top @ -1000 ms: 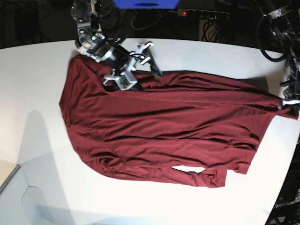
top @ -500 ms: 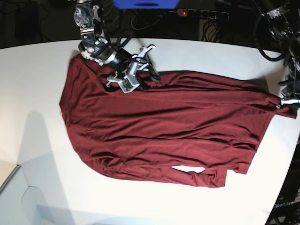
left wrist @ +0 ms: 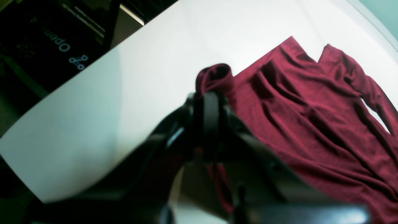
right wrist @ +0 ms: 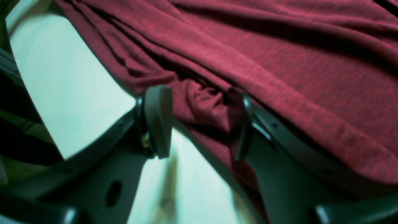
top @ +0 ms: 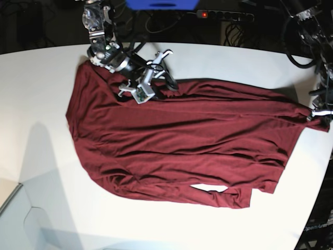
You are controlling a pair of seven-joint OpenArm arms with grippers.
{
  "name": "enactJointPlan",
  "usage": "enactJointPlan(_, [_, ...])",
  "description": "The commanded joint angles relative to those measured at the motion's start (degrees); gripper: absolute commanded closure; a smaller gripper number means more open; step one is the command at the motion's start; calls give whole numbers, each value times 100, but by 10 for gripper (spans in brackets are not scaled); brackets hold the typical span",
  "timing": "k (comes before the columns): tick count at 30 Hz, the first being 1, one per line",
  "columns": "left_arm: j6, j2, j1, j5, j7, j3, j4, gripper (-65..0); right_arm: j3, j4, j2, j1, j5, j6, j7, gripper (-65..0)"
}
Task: Layout the t-shirt on the table in an organized manner, then fold the t-shirt properly
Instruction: 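Pull the shirt edge with the right gripper back toward the collar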
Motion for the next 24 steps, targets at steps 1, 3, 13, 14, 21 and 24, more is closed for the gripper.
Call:
enactJointPlan(1, [-7, -108, -60, -24, -135, -32, 92, 0, -11, 70, -29, 104, 106, 36, 136, -260])
enactJointPlan(3, [-7, -108, -60, -24, -135, -32, 92, 0, -11, -35, -29, 148, 106, 36, 145, -260])
enactJointPlan(13, [-7, -108, -60, -24, -135, -32, 92, 0, -20, -193, -29, 165, 106, 36, 153, -248])
enactJointPlan(14, [-7, -108, -60, -24, -135, -32, 92, 0, -20, -193, -29, 165, 106, 36, 153, -235])
enactJointPlan(21, [-7, -117, -60, -24, -135, -32, 92, 0, -20, -193, -11, 165, 106, 36, 127, -42])
enactJointPlan(24, [-7, -134, -68, -24, -135, -41, 83, 0, -11, -176, -2, 122, 106, 36, 127, 0])
